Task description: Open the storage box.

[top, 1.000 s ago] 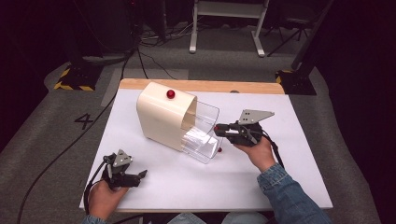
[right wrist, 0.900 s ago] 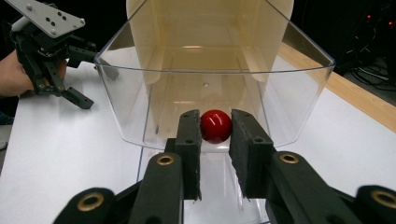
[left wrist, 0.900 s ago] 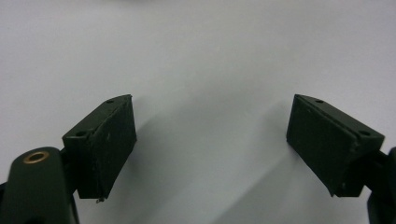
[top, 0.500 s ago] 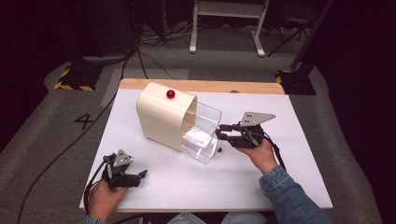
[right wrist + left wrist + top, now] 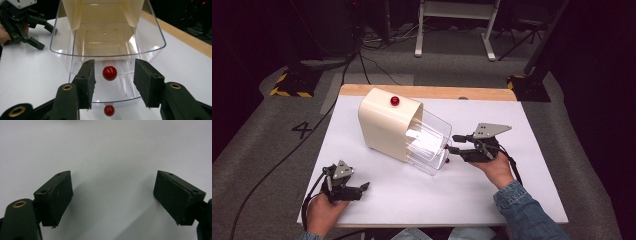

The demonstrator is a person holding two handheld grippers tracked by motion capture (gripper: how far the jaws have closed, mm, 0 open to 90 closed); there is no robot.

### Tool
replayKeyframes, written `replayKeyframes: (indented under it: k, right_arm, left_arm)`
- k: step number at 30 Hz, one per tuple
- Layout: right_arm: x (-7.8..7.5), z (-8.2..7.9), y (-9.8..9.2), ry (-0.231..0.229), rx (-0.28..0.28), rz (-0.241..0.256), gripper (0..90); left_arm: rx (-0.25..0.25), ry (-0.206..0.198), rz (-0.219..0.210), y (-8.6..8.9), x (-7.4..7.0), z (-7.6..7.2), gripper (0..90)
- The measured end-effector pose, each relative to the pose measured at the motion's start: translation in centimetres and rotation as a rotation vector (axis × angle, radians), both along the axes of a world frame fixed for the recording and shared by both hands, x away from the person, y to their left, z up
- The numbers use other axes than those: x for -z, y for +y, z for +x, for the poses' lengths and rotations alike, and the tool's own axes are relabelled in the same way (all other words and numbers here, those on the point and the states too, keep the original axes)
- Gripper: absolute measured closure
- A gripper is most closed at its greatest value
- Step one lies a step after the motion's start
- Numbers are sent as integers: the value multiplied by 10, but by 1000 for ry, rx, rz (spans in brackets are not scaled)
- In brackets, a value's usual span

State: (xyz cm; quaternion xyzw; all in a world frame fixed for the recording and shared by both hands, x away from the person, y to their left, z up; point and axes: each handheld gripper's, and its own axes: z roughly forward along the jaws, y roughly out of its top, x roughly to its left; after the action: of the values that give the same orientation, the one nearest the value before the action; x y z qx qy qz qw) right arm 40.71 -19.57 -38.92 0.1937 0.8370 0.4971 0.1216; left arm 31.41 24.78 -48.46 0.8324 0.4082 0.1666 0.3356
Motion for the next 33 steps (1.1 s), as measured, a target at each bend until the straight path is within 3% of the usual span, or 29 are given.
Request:
replayKeyframes:
  k: [7,8,10,17,21,26,33]
  right_arm:
    - [0,-8,-15,-10,25,-54,494]
    - [1,-12,-27,-7,46,-50,481]
    - [1,-13,-29,-2,53,-52,479]
    - [11,-24,-70,15,146,-105,436]
    - [20,-27,-101,67,218,-111,399]
    - [31,-31,-126,114,281,-152,386]
    - [44,-37,-157,196,346,-169,312]
  left_arm:
    - [0,-2,0,0,0,0,160]
    - [0,-2,0,0,0,0,160]
    - [-1,-4,2,0,0,0,160]
    - [0,-2,0,0,0,0,161]
    - [0,0,0,0,0,0,160]
    - [2,3,-2,0,0,0,159]
    - [2,3,-4,0,0,0,159]
